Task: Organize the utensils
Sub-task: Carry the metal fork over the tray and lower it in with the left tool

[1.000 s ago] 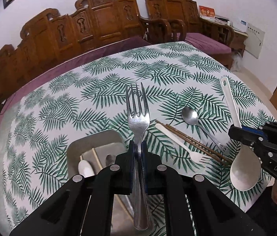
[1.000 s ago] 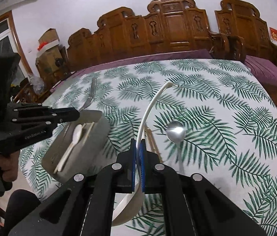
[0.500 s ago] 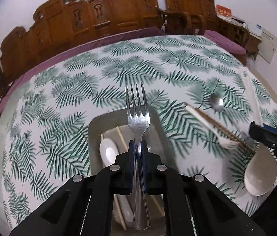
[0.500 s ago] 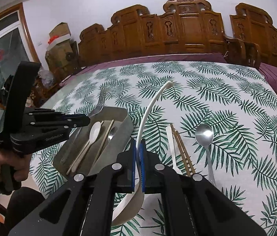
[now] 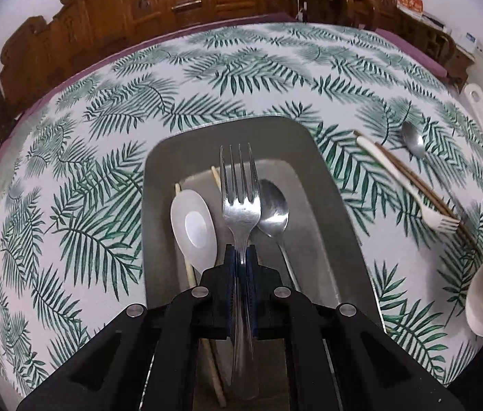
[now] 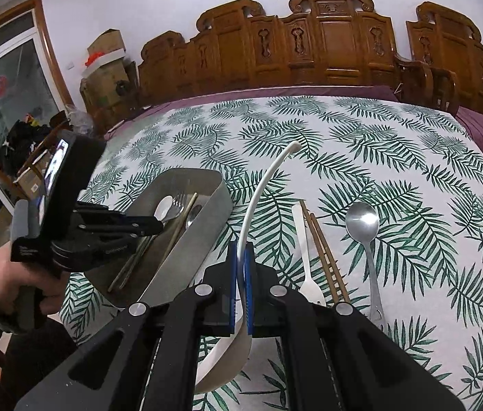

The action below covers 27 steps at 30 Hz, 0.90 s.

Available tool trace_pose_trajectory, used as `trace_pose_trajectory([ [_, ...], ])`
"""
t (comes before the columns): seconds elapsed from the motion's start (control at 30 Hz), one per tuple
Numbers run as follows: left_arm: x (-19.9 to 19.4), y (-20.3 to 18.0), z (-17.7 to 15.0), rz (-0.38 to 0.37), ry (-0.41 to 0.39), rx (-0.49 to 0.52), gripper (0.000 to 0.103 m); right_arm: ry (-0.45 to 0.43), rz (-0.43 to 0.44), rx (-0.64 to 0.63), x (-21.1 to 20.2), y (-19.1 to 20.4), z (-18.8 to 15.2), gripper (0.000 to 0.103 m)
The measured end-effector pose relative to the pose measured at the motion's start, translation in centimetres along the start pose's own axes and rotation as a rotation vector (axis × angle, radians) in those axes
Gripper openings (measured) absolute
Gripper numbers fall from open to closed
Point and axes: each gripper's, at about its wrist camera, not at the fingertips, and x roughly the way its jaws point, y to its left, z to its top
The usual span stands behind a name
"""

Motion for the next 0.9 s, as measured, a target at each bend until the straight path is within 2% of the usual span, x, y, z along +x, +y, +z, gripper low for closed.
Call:
trace_pose_trajectory([
  [0.4, 1.4, -0.9, 0.1, 0.001, 0.036, 0.015, 0.006, 0.0, 0.005, 0.002, -0.1, -0.2, -0.1, 0.005],
  [0.57, 0.7, -0.9, -0.2, -0.013, 0.021, 0.009, 0.006, 0.0, 0.004, 0.002, -0.1, -0.2, -0.1, 0.005],
  [0.9, -4.9, 0.2, -2.2, -0.06, -0.127, -0.035, 0.006, 0.0, 0.015, -0.008, -0.5, 1.0, 0.0, 0.005],
])
